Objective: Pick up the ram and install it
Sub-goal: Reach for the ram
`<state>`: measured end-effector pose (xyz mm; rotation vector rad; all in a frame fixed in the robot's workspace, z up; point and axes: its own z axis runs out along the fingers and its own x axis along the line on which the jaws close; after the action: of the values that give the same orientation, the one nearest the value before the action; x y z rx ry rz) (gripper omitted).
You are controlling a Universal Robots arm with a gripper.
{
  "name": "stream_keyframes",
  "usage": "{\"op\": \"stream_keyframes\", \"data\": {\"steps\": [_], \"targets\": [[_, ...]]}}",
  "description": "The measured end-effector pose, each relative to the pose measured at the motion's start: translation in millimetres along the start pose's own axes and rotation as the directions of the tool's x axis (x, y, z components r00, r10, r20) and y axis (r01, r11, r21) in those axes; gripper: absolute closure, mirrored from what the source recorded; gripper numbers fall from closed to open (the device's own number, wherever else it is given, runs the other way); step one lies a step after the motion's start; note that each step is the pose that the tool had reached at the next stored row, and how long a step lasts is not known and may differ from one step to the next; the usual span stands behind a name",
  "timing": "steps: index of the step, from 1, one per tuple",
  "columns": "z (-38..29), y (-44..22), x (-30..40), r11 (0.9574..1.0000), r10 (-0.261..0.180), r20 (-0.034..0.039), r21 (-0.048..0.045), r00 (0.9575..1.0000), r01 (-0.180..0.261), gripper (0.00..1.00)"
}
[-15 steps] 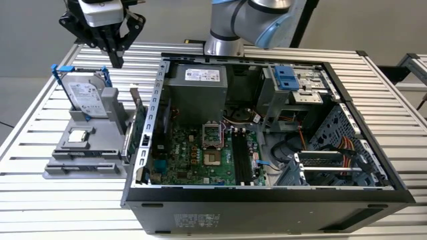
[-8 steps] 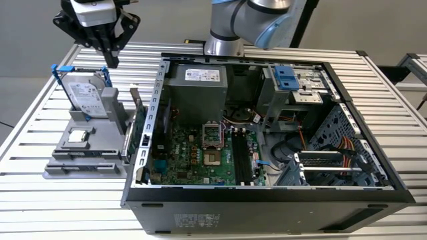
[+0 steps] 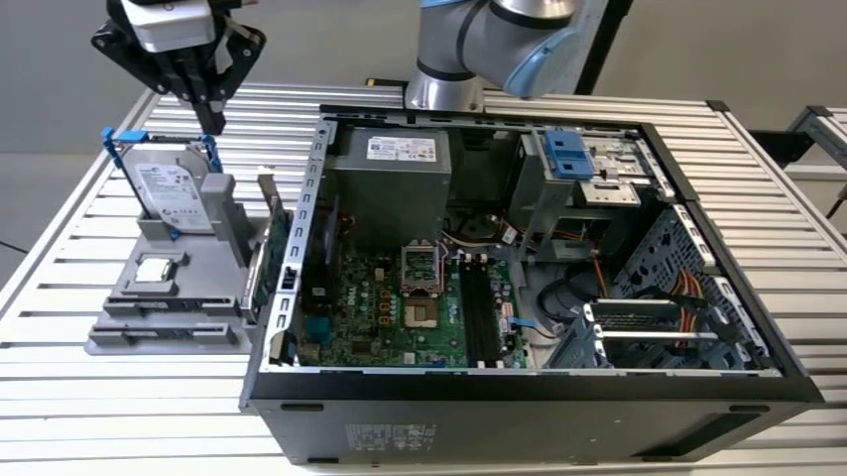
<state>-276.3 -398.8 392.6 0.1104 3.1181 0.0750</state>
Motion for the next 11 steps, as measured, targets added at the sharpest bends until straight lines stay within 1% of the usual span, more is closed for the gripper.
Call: {"op": "stream_keyframes", "data": {"steps": [11], "targets": [[-0.4, -1.0, 13.9, 1.0, 0.0, -0.0001, 0.0001, 1.0, 0.0, 1.0]]}}
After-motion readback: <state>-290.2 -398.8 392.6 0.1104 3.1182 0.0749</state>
